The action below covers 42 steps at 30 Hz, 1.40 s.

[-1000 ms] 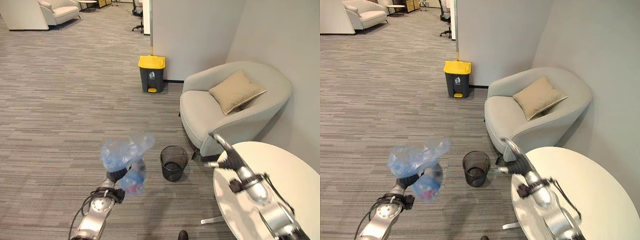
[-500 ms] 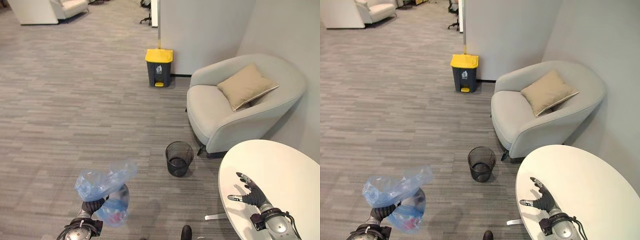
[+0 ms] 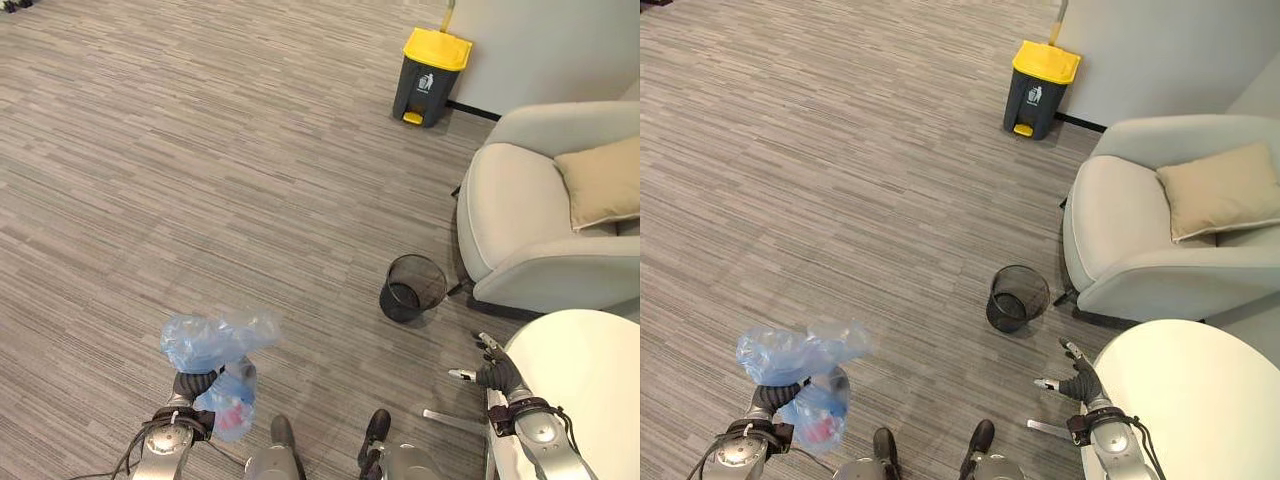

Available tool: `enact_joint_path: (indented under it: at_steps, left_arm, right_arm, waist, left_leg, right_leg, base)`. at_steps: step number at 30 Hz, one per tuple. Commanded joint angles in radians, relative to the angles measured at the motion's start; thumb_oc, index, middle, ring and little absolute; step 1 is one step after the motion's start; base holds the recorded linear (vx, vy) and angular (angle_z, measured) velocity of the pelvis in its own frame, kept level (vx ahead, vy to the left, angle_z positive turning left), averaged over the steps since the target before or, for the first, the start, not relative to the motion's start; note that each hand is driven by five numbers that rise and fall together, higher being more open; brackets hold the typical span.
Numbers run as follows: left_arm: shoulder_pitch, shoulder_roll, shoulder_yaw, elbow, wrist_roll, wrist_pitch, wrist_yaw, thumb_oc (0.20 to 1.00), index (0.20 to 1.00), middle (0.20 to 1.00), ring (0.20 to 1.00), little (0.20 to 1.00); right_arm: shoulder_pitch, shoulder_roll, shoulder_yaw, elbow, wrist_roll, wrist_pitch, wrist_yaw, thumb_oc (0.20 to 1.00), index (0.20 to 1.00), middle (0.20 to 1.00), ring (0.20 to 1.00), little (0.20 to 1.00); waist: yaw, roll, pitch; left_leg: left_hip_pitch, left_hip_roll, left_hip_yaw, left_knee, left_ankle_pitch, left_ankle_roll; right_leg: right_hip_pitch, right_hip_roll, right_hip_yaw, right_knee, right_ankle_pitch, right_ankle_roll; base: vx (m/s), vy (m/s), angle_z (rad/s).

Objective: Gather garbage on tea table into small bin, then transfer packed bag to large trash can.

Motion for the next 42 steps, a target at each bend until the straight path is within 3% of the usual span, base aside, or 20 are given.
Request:
enact_joint_path:
  at_steps: [1,2,3,5,11,12,13,17,18,20,21,23,24,26,30,32,33,36,40,42]
  left_arm:
    - [-0.043,0.085,-0.011,-0.055,0.008,-0.059,0.023,0.200,0.200,0.200,0.200,0.200]
    - [-0.044,0.085,-0.011,-0.055,0.008,-0.059,0.023,0.200,0.200,0.200,0.200,0.200]
    - [-0.068,0.091,-0.034,-0.061,0.013,-0.061,0.020,0.200,0.200,0.200,0.200,0.200]
    - [-0.091,0.089,-0.047,-0.051,0.013,-0.064,0.026,0.200,0.200,0.200,0.200,0.200]
    - [-0.124,0.080,-0.073,-0.034,0.009,-0.062,0.033,0.200,0.200,0.200,0.200,0.200]
    - [-0.133,0.067,-0.081,-0.018,0.007,-0.064,0.030,0.200,0.200,0.200,0.200,0.200]
    - [-0.133,0.063,-0.083,-0.016,0.009,-0.065,0.029,0.200,0.200,0.200,0.200,0.200]
    - [-0.115,0.051,-0.092,-0.021,0.017,-0.063,0.018,0.200,0.200,0.200,0.200,0.200]
    - [-0.101,0.043,-0.096,-0.021,0.021,-0.065,0.012,0.200,0.200,0.200,0.200,0.200]
    - [-0.089,0.030,-0.099,-0.026,0.010,-0.065,0.002,0.200,0.200,0.200,0.200,0.200]
    - [-0.088,0.030,-0.099,-0.027,0.010,-0.065,0.002,0.200,0.200,0.200,0.200,0.200]
    - [-0.071,0.026,-0.095,-0.033,-0.003,-0.065,-0.004,0.200,0.200,0.200,0.200,0.200]
    - [-0.070,0.023,-0.099,-0.028,-0.006,-0.062,-0.001,0.200,0.200,0.200,0.200,0.200]
    - [-0.080,0.018,-0.106,-0.030,-0.012,-0.061,-0.003,0.200,0.200,0.200,0.200,0.200]
    - [-0.100,0.025,-0.109,-0.037,-0.010,-0.060,-0.003,0.200,0.200,0.200,0.200,0.200]
    - [-0.107,0.035,-0.109,-0.041,-0.006,-0.062,0.000,0.200,0.200,0.200,0.200,0.200]
    - [-0.108,0.035,-0.109,-0.041,-0.006,-0.062,0.000,0.200,0.200,0.200,0.200,0.200]
    - [-0.102,0.037,-0.109,-0.061,-0.004,-0.059,-0.001,0.200,0.200,0.200,0.200,0.200]
    - [-0.070,0.036,-0.103,-0.086,-0.007,-0.063,-0.015,0.200,0.200,0.200,0.200,0.200]
    - [-0.063,0.039,-0.101,-0.084,-0.009,-0.062,-0.024,0.200,0.200,0.200,0.200,0.200]
  right_arm:
    - [-0.010,-0.014,0.013,-0.012,0.016,-0.021,-0.025,1.000,1.000,1.000,1.000,1.000]
    - [-0.011,-0.014,0.013,-0.011,0.016,-0.022,-0.026,1.000,1.000,1.000,1.000,1.000]
    - [-0.019,-0.009,0.019,-0.002,0.023,-0.022,-0.028,1.000,1.000,1.000,1.000,1.000]
    - [-0.032,-0.009,0.029,0.011,0.037,-0.025,-0.030,1.000,1.000,1.000,1.000,1.000]
    - [-0.047,-0.013,0.028,0.034,0.062,-0.023,-0.039,1.000,1.000,1.000,1.000,1.000]
    - [-0.040,-0.011,0.021,0.040,0.069,-0.019,-0.041,1.000,1.000,1.000,1.000,1.000]
    - [-0.036,-0.011,0.018,0.041,0.069,-0.018,-0.039,1.000,1.000,1.000,1.000,1.000]
    - [0.001,-0.015,0.008,0.041,0.071,-0.018,-0.032,1.000,1.000,1.000,1.000,1.000]
    - [0.010,-0.024,0.007,0.045,0.074,-0.022,-0.025,1.000,1.000,1.000,1.000,1.000]
    - [0.015,-0.034,0.004,0.042,0.073,-0.026,-0.024,1.000,1.000,1.000,1.000,1.000]
    - [0.015,-0.034,0.004,0.041,0.073,-0.026,-0.024,1.000,1.000,1.000,1.000,1.000]
    - [0.021,-0.048,0.003,0.037,0.081,-0.026,-0.021,1.000,1.000,1.000,1.000,1.000]
    - [0.021,-0.051,0.000,0.035,0.086,-0.024,-0.023,1.000,1.000,1.000,1.000,1.000]
    - [0.011,-0.060,-0.002,0.032,0.092,-0.025,-0.028,1.000,1.000,1.000,1.000,1.000]
    - [-0.005,-0.075,-0.007,0.028,0.094,-0.030,-0.039,1.000,1.000,1.000,1.000,1.000]
    - [-0.012,-0.071,-0.010,0.031,0.098,-0.034,-0.045,1.000,1.000,1.000,1.000,1.000]
    - [-0.013,-0.071,-0.010,0.031,0.098,-0.034,-0.045,1.000,1.000,1.000,1.000,1.000]
    - [-0.025,-0.055,-0.006,0.058,0.102,-0.032,-0.061,1.000,1.000,1.000,1.000,1.000]
    - [-0.024,-0.045,0.000,0.056,0.093,-0.034,-0.051,1.000,1.000,1.000,1.000,1.000]
    - [-0.029,-0.030,0.004,0.068,0.090,-0.032,-0.043,1.000,1.000,1.000,1.000,1.000]
  waist:
    - [-0.005,0.005,-0.004]
    - [-0.003,0.004,-0.004]
    - [-0.028,0.012,0.015]
    - [-0.035,0.018,0.024]
    - [-0.064,0.023,0.039]
    - [-0.081,0.024,0.028]
    - [-0.086,0.024,0.023]
    - [-0.109,0.023,-0.006]
    - [-0.123,0.038,-0.031]
    - [-0.130,0.052,-0.046]
    - [-0.131,0.053,-0.047]
    - [-0.135,0.067,-0.066]
    - [-0.135,0.062,-0.064]
    - [-0.129,0.046,-0.055]
    - [-0.105,0.014,-0.033]
    - [-0.078,0.010,-0.013]
    - [-0.079,0.008,-0.014]
    - [-0.031,0.025,-0.004]
    - [-0.017,0.031,-0.021]
    - [-0.013,0.029,-0.043]
  left_leg:
    - [-0.022,-0.028,-0.101,0.072,-0.146,0.001]
    - [-0.023,-0.029,-0.099,0.073,-0.148,0.003]
    - [-0.012,-0.048,-0.117,0.056,-0.132,0.018]
    - [0.009,-0.062,-0.128,0.052,-0.144,0.024]
    - [0.082,-0.100,-0.176,0.028,-0.196,0.026]
    - [0.151,-0.115,-0.205,0.019,-0.247,0.012]
    - [0.170,-0.117,-0.215,0.013,-0.256,0.007]
    - [0.232,-0.117,-0.240,0.005,-0.285,-0.015]
    - [0.252,-0.090,-0.236,0.046,-0.284,-0.047]
    - [0.233,-0.053,-0.223,0.144,-0.214,-0.087]
    - [0.232,-0.052,-0.223,0.146,-0.215,-0.088]
    - [0.194,0.000,-0.209,0.292,-0.087,-0.126]
    - [0.162,0.004,-0.209,0.334,-0.067,-0.121]
    - [0.078,-0.001,-0.211,0.372,-0.108,-0.086]
    - [-0.056,-0.007,-0.210,0.313,-0.175,-0.055]
    - [-0.150,-0.015,-0.243,0.215,-0.084,-0.077]
    - [-0.151,-0.017,-0.243,0.209,-0.077,-0.076]
    - [-0.250,-0.034,-0.277,0.072,0.071,-0.098]
    - [-0.201,-0.043,-0.294,0.038,0.049,-0.084]
    - [-0.190,-0.052,-0.278,0.054,0.028,-0.071]
  right_leg:
    - [-0.027,-0.032,0.135,0.209,-0.123,0.094]
    - [-0.031,-0.035,0.138,0.215,-0.125,0.096]
    - [-0.124,0.031,0.238,0.259,-0.118,0.072]
    - [-0.169,0.048,0.260,0.232,-0.110,0.066]
    - [-0.245,0.075,0.239,0.116,-0.050,0.082]
    - [-0.268,0.085,0.186,-0.001,-0.022,0.111]
    - [-0.270,0.085,0.166,-0.021,-0.013,0.114]
    - [-0.238,0.084,0.134,-0.043,0.001,0.091]
    - [-0.217,0.089,0.133,-0.014,-0.013,0.073]
    - [-0.177,0.103,0.126,-0.011,-0.032,0.052]
    - [-0.176,0.104,0.125,-0.012,-0.032,0.052]
    - [-0.118,0.149,0.136,-0.017,-0.082,0.012]
    - [-0.098,0.155,0.152,-0.019,-0.102,-0.002]
    - [-0.063,0.155,0.188,-0.029,-0.127,-0.009]
    - [-0.023,0.144,0.236,-0.037,-0.154,-0.003]
    - [0.017,0.159,0.268,-0.043,-0.167,-0.005]
    - [0.013,0.157,0.267,-0.044,-0.164,-0.005]
    - [0.096,0.199,0.311,-0.060,-0.199,-0.007]
    - [0.127,0.202,0.363,-0.054,-0.222,0.001]
    - [0.146,0.174,0.379,-0.044,-0.233,0.019]
  base:
    - [0.07,0.145,0.09]
    - [0.08,0.265,0.19]
    - [0.06,0.161,0.24]
    - [0.17,0.122,0.39]
    - [0.28,0.014,0.31]
    - [0.60,-0.071,0.44]
    - [0.77,-0.118,0.38]
    - [0.40,-0.147,0.57]
    - [0.48,-0.206,0.69]
    - [0.45,-0.205,0.62]
    - [0.38,-0.193,0.18]
    - [0.41,-0.215,-0.24]
    - [0.32,-0.152,-0.33]
    - [0.29,-0.092,-0.40]
    - [0.20,-0.023,-0.40]
    - [0.26,-0.013,-0.45]
    - [0.17,-0.002,-0.61]
    - [0.38,0.065,-0.50]
    - [0.32,0.140,-0.58]
    - [0.33,0.160,-0.98]
